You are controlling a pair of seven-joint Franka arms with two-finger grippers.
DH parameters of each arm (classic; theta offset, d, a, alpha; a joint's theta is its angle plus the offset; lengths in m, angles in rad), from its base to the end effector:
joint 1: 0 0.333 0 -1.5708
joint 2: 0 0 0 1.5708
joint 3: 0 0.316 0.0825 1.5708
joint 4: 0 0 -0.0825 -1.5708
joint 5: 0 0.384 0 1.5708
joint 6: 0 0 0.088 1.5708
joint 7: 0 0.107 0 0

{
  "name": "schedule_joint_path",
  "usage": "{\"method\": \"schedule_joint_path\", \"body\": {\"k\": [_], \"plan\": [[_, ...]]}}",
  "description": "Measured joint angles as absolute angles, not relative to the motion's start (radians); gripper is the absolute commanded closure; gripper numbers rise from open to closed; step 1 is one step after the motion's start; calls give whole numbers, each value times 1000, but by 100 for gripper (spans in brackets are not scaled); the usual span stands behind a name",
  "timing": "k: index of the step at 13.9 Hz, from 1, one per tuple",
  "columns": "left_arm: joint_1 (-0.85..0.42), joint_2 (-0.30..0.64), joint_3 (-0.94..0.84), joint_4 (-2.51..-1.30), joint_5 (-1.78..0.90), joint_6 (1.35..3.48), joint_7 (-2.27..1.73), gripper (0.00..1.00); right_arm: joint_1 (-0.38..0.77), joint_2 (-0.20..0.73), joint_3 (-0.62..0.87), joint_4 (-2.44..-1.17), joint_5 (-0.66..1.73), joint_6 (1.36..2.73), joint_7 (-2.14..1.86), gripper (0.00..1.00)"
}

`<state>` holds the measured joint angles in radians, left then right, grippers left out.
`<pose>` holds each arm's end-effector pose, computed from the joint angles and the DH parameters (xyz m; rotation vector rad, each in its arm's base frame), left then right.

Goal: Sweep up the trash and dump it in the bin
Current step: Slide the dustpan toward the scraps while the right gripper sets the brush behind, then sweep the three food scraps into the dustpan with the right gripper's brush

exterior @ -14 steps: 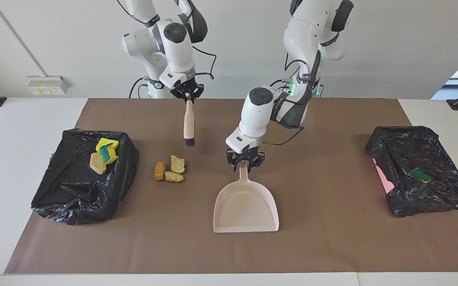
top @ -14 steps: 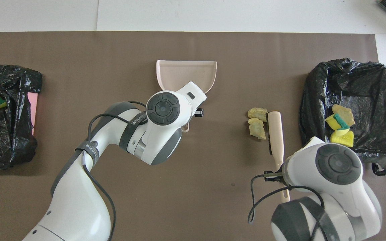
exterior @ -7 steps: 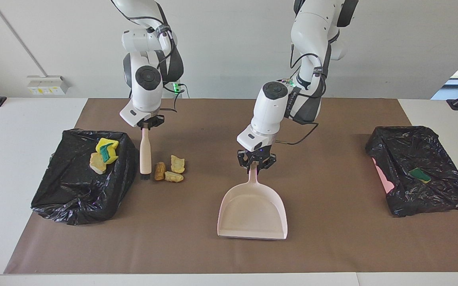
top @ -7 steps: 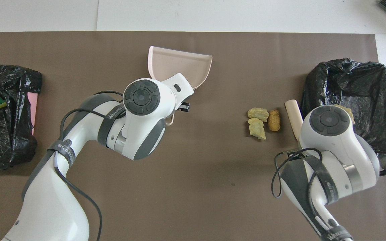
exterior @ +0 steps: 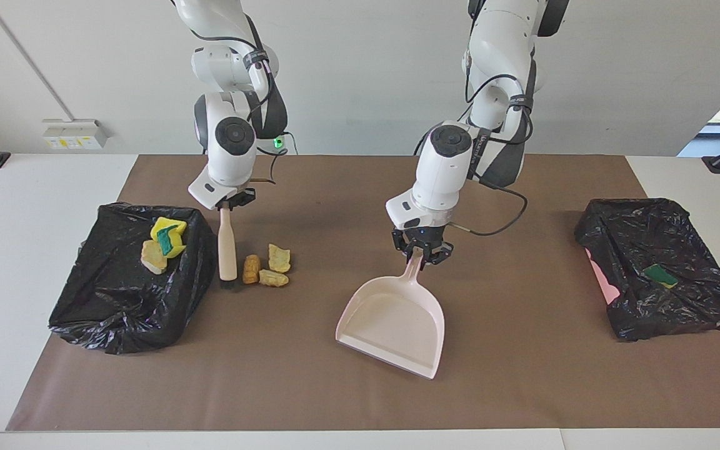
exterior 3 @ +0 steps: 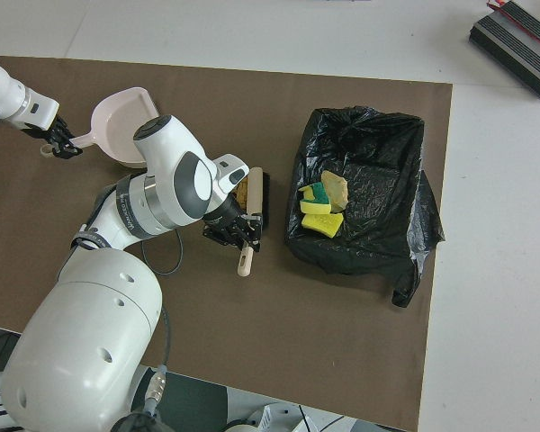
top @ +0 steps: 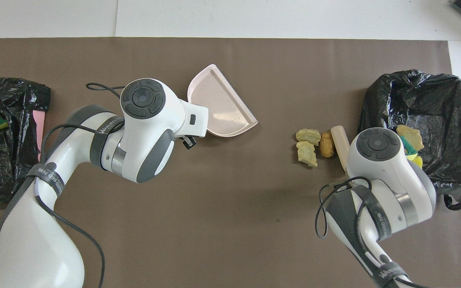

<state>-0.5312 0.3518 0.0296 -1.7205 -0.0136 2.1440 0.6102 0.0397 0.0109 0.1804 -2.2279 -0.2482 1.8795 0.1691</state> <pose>0.5759 -0.3185 0.3886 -2.6688 1.6492 -0.1128 0.4770 0.0878 0.3457 2.8150 0.2400 -0.4415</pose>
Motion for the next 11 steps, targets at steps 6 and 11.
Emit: {"method": "schedule_joint_path", "body": {"k": [6, 11], "plan": [[-532, 333, 25, -1766, -14, 2106, 871, 100, 157, 14, 182, -2238, -96, 1893, 200, 100], [-536, 259, 20, -1900, 22, 2111, 942, 100, 200, 14, 183, -2238, 13, 1903, 207, 100]]}}
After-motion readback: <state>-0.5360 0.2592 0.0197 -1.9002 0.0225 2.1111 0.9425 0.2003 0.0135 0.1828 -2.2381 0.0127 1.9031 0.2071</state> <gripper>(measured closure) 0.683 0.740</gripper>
